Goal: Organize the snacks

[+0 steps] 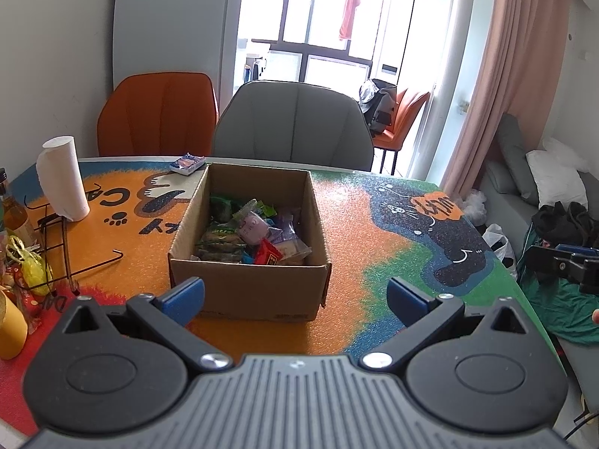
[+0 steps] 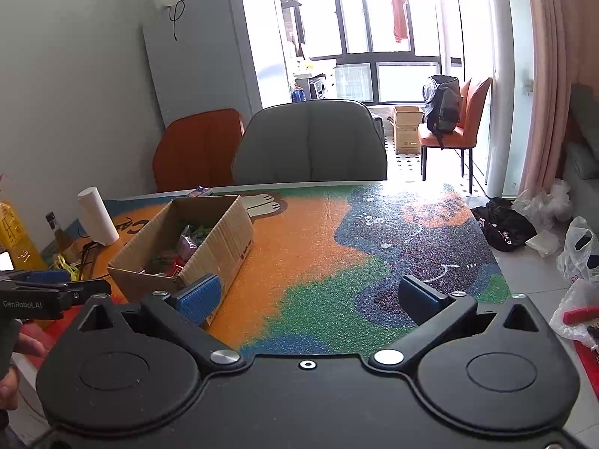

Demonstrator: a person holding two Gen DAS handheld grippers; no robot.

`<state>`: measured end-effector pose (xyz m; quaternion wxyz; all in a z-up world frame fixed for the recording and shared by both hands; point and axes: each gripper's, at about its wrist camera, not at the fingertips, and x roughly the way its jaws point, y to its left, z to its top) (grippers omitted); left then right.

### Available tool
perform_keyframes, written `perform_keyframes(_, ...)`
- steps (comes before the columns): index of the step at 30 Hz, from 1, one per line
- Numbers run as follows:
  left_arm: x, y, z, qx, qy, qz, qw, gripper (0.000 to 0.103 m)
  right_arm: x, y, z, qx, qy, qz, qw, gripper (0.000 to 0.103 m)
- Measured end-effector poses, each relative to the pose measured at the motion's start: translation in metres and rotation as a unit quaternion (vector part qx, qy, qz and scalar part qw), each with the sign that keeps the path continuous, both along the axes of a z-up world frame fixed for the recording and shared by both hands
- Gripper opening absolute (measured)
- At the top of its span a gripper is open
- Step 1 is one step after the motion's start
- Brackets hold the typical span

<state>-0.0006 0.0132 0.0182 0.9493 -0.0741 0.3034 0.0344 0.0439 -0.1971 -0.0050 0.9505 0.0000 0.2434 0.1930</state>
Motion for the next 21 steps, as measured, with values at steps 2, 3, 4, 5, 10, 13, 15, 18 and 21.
perform_keyframes(2, 0.0005, -0.0004, -0.0005, 0.001, 0.001, -0.001, 1.0, 0.103, -0.0003, -0.0007, 0.0001, 0.001, 0.0, -0.002, 1.0, 0.103)
perform_keyframes(3, 0.0006, -0.0006, -0.0005, 0.001, 0.001, 0.0, 1.0, 0.103, -0.0001, -0.001, 0.0002, 0.001, 0.0, -0.002, 1.0, 0.103)
perform_keyframes(4, 0.0006, -0.0004, -0.0003, 0.0, 0.001, 0.0, 1.0, 0.103, -0.0004, -0.0019, -0.0001, 0.002, 0.0, -0.002, 1.0, 0.103)
perform_keyframes(5, 0.0006, -0.0002, -0.0001, 0.0, 0.0, 0.0, 1.0, 0.103, -0.0004, -0.0025, 0.0001, 0.002, -0.001, -0.002, 1.0, 0.103)
perform_keyframes(10, 0.0008, 0.0003, 0.0003, 0.001, -0.004, 0.001, 1.0, 0.103, -0.0007, -0.002, 0.0, 0.004, -0.003, -0.003, 1.0, 0.103)
perform_keyframes(13, 0.0008, 0.0, 0.0001, 0.001, -0.004, 0.001, 1.0, 0.103, 0.0002, -0.0015, -0.0012, 0.002, -0.003, -0.003, 1.0, 0.103)
perform_keyframes(15, -0.0005, -0.0008, 0.0002, 0.003, -0.007, 0.001, 1.0, 0.103, 0.0009, -0.0017, -0.0017, 0.002, -0.002, -0.003, 1.0, 0.103)
perform_keyframes(18, -0.0024, -0.0024, 0.0008, 0.008, -0.012, -0.001, 0.9999, 0.103, 0.0018, -0.0025, -0.0019, 0.002, -0.001, -0.005, 1.0, 0.103)
perform_keyframes(21, -0.0016, -0.0008, 0.0001, 0.003, -0.011, 0.0, 0.9999, 0.103, 0.0027, -0.001, -0.0016, 0.001, 0.0, -0.005, 1.0, 0.103)
